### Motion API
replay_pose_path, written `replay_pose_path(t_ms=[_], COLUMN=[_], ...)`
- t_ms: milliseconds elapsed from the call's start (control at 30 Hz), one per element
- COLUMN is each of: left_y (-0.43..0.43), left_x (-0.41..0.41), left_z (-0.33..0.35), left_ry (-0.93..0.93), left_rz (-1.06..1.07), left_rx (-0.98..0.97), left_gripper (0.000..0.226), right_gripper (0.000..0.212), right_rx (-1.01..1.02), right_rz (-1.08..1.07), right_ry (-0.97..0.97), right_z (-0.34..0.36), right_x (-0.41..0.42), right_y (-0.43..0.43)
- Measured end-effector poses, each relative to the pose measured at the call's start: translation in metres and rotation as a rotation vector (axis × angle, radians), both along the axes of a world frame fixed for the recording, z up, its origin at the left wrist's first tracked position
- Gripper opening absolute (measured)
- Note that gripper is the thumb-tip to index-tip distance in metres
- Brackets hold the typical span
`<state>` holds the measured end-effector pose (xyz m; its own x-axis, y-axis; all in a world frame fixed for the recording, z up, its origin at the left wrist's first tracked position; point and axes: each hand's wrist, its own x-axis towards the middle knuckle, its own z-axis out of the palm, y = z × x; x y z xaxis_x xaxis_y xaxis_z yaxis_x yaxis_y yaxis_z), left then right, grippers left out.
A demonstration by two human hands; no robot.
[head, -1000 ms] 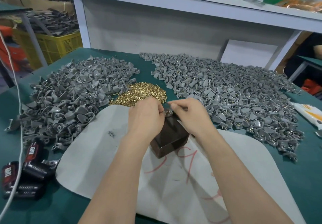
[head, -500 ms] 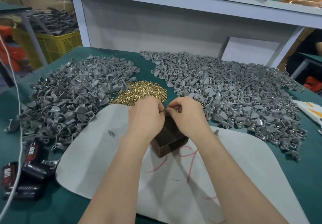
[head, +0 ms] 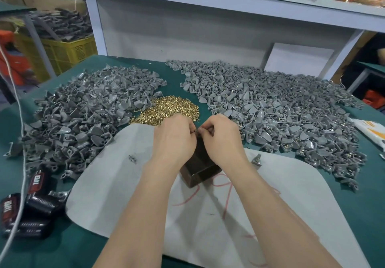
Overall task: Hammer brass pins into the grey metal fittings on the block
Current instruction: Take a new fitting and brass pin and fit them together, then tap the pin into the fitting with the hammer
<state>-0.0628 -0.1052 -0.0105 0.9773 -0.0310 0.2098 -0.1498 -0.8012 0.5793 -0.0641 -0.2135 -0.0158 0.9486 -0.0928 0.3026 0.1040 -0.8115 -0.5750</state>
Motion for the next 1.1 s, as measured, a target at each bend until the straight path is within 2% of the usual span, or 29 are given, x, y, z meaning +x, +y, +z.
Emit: replay_pose_path(t_ms=[300,400,467,500,567,633,733,800,867,900,967,1033,1100], left_y=[0.001,0.001,0.000,0.001,0.000,0.000,0.001,0.004,0.005,0.005,0.005,0.005,0.006], left_x=[0.002,0.001,0.002,0.002,0.002,0.003,0.002,0.003,0.004,0.005,0.004,0.005,0.005], left_z=[-0.001,-0.002,-0.002,-0.002,-0.002,-0.003,-0.003,-0.003,-0.004,-0.004,-0.004,-0.005,-0.006], left_ry=[-0.019,-0.012,-0.006,-0.005,-0.005,-0.010,-0.006,-0.006,0.000,0.001,0.008,0.010,0.009], left_rz=[-0.026,-0.018,-0.012,-0.008,-0.005,-0.003,0.004,0.020,0.027,0.027,0.023,0.026,0.025], left_rx=[0.026,0.007,0.007,0.007,0.003,0.004,0.009,0.010,0.003,-0.003,-0.018,-0.038,-0.076], left_gripper=[0.011,0.010,0.011,0.011,0.011,0.011,0.010,0.008,0.007,0.006,0.005,0.004,0.005], right_gripper=[0.011,0.016,0.023,0.028,0.031,0.025,0.022,0.023,0.019,0.017,0.020,0.038,0.049], right_rx=[-0.158,-0.070,-0.031,-0.093,-0.350,-0.446,-0.380,-0.207,-0.036,-0.013,-0.088,-0.216,-0.162], right_rz=[0.041,0.039,-0.061,-0.130,-0.196,-0.168,-0.087,-0.100,-0.125,-0.116,-0.054,0.007,0.019], right_ry=[0.033,0.050,0.077,0.155,0.388,0.478,0.484,0.485,0.438,0.399,0.300,0.071,-0.227], right_z=[0.005,0.008,0.006,0.005,0.000,-0.003,0.003,0.014,0.025,0.030,0.036,0.040,0.043], right_x=[0.005,0.004,0.001,-0.001,-0.002,0.001,0.006,0.004,-0.003,-0.007,-0.015,-0.025,-0.039], right_y=[0.000,-0.013,-0.033,-0.041,-0.048,-0.044,-0.043,-0.050,-0.057,-0.058,-0.058,-0.054,-0.046])
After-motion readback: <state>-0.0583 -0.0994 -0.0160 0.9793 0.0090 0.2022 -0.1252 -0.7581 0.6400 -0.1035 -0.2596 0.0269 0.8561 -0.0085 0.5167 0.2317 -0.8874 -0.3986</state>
